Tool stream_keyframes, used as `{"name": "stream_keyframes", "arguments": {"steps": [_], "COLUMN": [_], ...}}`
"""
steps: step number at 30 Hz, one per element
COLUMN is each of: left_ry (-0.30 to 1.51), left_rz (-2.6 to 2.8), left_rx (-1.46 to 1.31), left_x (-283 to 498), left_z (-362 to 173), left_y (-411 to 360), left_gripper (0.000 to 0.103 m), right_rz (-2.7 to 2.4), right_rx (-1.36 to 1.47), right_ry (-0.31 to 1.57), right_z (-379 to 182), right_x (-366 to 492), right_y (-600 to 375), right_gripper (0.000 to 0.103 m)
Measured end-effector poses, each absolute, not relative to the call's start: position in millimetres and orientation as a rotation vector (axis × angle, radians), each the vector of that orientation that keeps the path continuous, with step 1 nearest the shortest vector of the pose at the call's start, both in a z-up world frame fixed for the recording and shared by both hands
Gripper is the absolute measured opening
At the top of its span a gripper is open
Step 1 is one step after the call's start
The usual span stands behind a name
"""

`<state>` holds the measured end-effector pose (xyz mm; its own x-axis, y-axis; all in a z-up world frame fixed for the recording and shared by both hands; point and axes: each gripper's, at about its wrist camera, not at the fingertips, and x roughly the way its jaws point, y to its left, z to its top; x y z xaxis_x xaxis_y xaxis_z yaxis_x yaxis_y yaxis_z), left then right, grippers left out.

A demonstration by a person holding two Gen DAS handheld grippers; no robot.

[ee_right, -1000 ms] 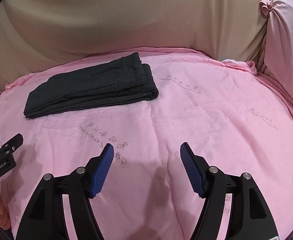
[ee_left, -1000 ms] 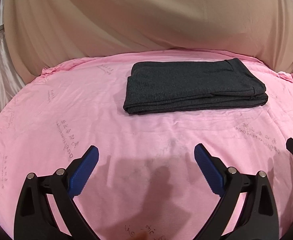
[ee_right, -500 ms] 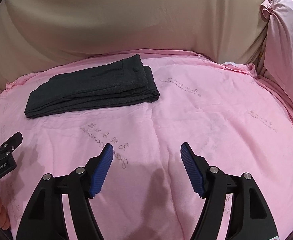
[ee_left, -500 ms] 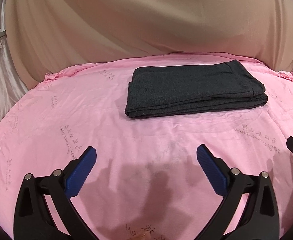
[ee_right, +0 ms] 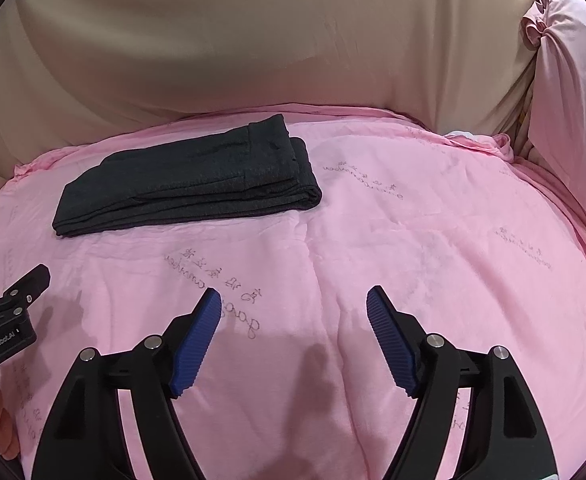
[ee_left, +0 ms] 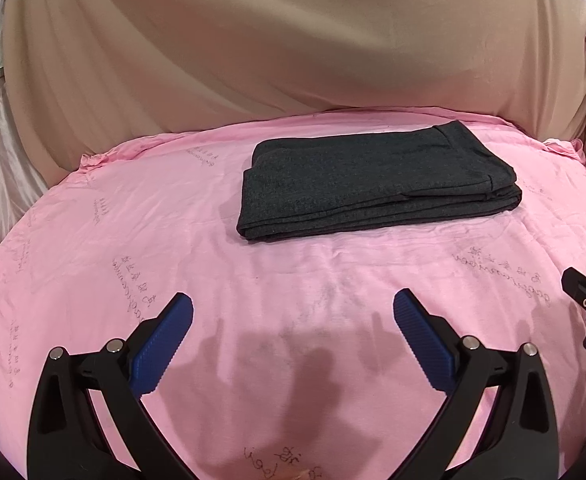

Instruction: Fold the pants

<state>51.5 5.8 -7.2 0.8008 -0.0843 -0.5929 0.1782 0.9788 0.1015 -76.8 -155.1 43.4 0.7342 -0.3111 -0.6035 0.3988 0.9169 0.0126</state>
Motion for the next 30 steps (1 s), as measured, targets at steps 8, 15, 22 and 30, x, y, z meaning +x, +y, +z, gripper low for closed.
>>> {"name": "stream_keyframes", "arguments": {"steps": [8, 15, 22, 30], "left_ry": [0.64, 0.64, 0.643, 0.643], "left_rz": [-0.139, -0.117, -0.091, -0.081], "left_rx": [0.144, 0.161, 0.157, 0.158], "left_x": [54, 54, 56, 57], "left_z": [-8, -10, -10, -11], "left_y": [6, 2, 5, 5], "left_gripper": [0.098, 0.098, 0.098, 0.098], "right_rz": [-0.393, -0.398, -0.398, -0.396], "right_rx": [0.148, 0.136, 0.139, 0.139], "right_ry": [0.635, 0.626, 0.63, 0.63], "right_z": [44, 46, 45, 45], "right_x": [-79, -84, -83, -83], "right_y": [-151, -142, -143, -144], "right_gripper": [0.074, 0.077, 0.077, 0.077]}}
